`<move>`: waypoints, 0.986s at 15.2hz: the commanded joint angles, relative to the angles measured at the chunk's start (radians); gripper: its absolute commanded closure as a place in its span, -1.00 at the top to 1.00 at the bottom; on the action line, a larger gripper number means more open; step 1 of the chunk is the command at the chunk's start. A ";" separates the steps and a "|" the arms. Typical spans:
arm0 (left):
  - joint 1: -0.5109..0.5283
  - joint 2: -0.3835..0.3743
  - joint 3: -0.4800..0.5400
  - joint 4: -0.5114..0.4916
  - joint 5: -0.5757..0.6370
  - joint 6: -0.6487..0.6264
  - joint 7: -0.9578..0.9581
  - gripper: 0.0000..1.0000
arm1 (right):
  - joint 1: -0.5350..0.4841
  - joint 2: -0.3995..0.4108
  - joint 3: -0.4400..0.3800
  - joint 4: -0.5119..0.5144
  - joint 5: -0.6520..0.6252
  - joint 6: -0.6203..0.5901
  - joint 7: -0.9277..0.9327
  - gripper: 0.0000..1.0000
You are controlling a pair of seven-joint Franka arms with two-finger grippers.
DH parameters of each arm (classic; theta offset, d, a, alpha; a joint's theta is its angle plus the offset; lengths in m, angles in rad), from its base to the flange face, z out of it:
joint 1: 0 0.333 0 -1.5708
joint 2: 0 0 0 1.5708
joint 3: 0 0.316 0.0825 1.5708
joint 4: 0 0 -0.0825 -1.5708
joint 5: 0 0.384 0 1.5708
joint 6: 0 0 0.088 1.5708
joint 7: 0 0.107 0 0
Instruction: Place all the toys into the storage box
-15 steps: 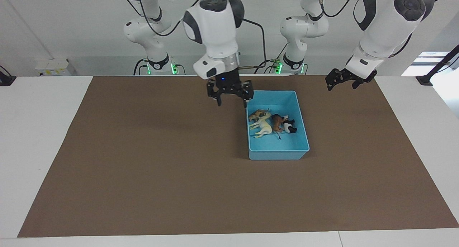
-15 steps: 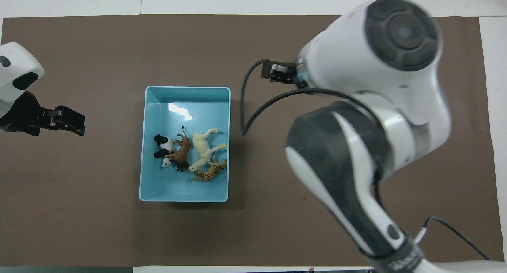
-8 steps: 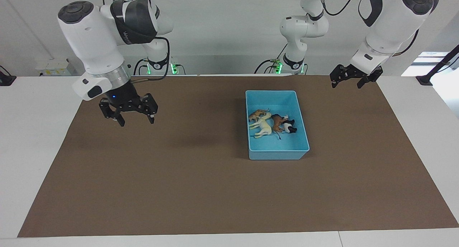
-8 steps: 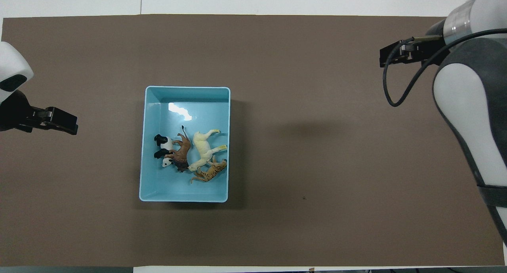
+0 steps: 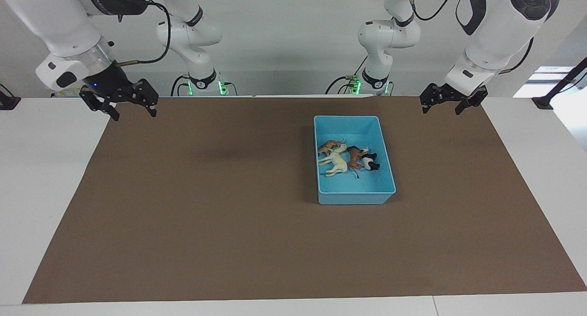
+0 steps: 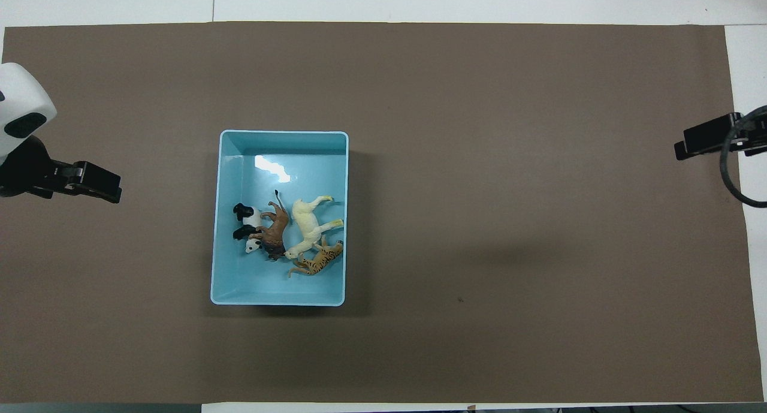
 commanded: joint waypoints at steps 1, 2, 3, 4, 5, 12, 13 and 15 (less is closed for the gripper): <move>0.001 -0.018 0.008 -0.011 0.001 0.013 0.008 1.00 | -0.009 -0.122 0.023 -0.158 -0.080 0.016 0.020 1.00; -0.001 -0.019 0.008 -0.011 0.001 0.013 0.008 1.00 | -0.005 -0.132 0.030 -0.187 -0.125 0.036 0.035 1.00; -0.002 -0.019 0.006 -0.011 0.001 0.015 0.009 1.00 | -0.008 -0.154 0.046 -0.240 -0.133 0.114 0.052 1.00; -0.004 -0.019 0.006 -0.011 0.001 0.015 0.008 1.00 | -0.009 -0.162 0.052 -0.270 -0.135 0.161 0.060 1.00; -0.004 -0.019 0.006 -0.011 0.001 0.015 0.009 1.00 | -0.011 -0.156 0.055 -0.272 -0.135 0.165 0.059 1.00; -0.013 -0.048 0.003 -0.098 0.001 0.209 0.017 1.00 | -0.028 -0.146 0.070 -0.264 -0.130 0.156 0.057 1.00; -0.024 -0.050 0.002 -0.106 0.001 0.219 0.009 1.00 | -0.028 -0.145 0.070 -0.264 -0.130 0.154 0.057 1.00; -0.034 -0.047 0.005 -0.100 0.001 0.219 0.017 1.00 | -0.032 -0.145 0.070 -0.263 -0.124 0.145 0.054 1.00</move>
